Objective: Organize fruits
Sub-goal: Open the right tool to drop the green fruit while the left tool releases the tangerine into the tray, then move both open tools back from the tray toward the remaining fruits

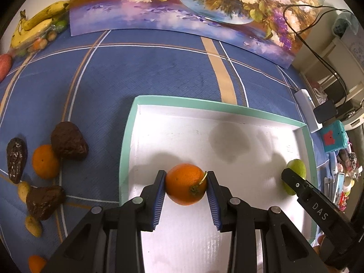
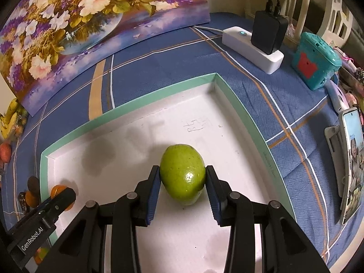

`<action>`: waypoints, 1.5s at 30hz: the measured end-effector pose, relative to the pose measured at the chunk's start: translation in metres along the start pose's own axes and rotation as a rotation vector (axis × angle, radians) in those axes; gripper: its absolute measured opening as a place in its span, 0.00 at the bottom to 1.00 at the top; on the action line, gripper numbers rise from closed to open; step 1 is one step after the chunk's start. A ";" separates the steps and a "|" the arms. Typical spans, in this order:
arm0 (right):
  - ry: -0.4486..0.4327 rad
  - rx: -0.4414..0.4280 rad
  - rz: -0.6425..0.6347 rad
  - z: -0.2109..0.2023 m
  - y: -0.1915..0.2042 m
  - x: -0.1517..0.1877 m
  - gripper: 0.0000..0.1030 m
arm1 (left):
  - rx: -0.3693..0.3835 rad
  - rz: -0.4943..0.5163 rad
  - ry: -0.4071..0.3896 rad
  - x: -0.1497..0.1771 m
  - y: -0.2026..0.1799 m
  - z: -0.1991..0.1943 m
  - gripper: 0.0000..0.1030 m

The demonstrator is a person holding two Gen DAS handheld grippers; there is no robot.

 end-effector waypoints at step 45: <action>-0.112 -0.017 -0.072 -0.028 0.010 -0.005 0.92 | -0.186 -0.235 -0.126 -0.007 0.066 -0.058 1.00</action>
Point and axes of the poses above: each gripper's, at about its wrist camera, not at the fingertips, and z roughly the way its jaws point, y to its left, x to its underside, the point moved 4 cm from there along z, roughly the way its jaws point, and after that the axes turned 8 degrees about y, right-handed, at the moved point
